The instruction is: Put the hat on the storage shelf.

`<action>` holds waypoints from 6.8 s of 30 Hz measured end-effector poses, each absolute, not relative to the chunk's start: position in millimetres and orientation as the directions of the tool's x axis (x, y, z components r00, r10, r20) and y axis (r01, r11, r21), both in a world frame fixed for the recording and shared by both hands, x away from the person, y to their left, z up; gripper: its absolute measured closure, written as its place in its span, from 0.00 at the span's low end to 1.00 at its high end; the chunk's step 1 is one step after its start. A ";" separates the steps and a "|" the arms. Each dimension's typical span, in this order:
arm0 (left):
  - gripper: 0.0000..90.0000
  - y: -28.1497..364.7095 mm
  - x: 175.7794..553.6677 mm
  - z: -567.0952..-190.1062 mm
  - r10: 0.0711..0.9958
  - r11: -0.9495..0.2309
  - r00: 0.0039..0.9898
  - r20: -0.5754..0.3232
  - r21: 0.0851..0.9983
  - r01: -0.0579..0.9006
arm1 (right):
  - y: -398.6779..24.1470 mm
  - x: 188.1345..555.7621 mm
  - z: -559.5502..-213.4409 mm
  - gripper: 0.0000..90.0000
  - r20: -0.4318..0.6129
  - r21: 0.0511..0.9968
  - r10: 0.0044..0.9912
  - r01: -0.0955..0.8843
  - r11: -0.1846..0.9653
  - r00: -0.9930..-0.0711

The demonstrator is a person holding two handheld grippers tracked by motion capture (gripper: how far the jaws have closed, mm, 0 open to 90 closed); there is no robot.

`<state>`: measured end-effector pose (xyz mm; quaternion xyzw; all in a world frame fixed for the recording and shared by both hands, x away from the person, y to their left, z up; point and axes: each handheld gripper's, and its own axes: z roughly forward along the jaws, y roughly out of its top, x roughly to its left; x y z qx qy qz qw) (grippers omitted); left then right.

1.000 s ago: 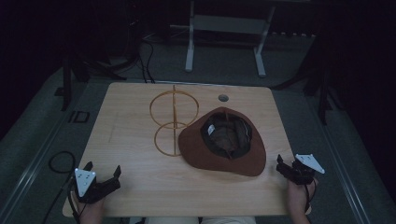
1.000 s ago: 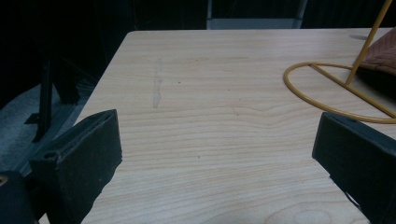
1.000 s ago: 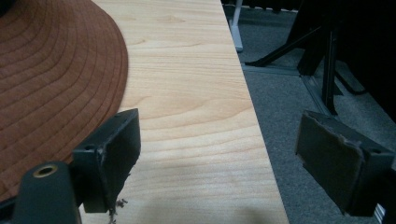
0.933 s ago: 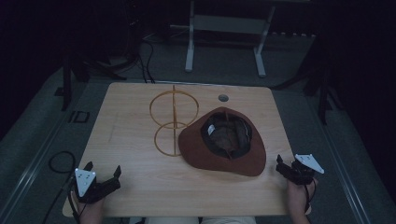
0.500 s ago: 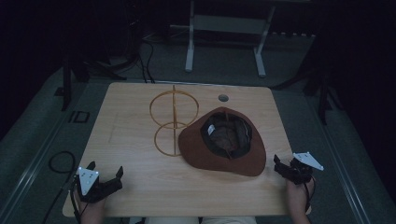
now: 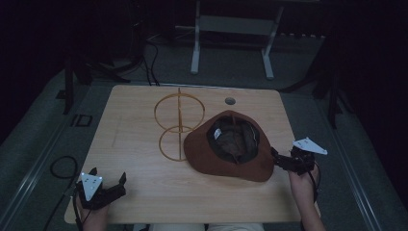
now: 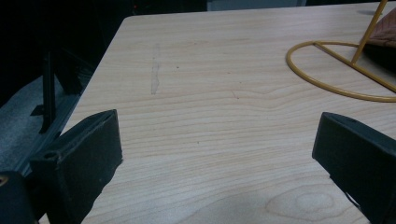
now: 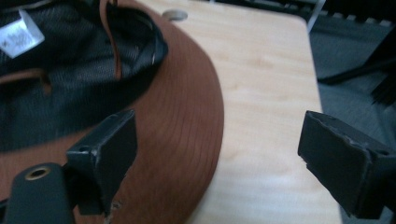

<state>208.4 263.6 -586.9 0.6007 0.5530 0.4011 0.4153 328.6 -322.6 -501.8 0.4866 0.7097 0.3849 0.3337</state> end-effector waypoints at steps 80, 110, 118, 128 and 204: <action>0.07 244.8 207.9 -575.3 0.950 -0.099 0.310 -0.044 0.897 0.431 | -234.2 458.0 -520.5 0.94 -0.146 0.705 0.939 0.633 0.320 -0.312; 0.08 161.2 228.7 -538.6 0.858 -0.242 0.514 -0.007 0.876 0.416 | -299.0 378.4 -426.7 0.94 0.105 0.900 0.947 0.434 0.039 -0.303; 0.11 134.7 241.2 -514.7 0.816 -0.277 0.579 0.005 0.882 0.382 | -302.8 371.0 -430.8 0.94 0.113 0.898 0.944 0.439 0.037 -0.309; 0.15 94.8 262.6 -492.1 0.751 -0.318 0.660 -0.002 0.875 0.365 | -300.4 361.6 -427.1 0.94 0.114 0.903 0.939 0.429 0.038 -0.323; 0.97 -54.8 340.8 -414.3 0.774 -0.426 0.602 0.199 0.866 0.261 | -300.9 312.2 -409.0 0.81 0.104 0.933 0.887 0.354 0.070 -0.450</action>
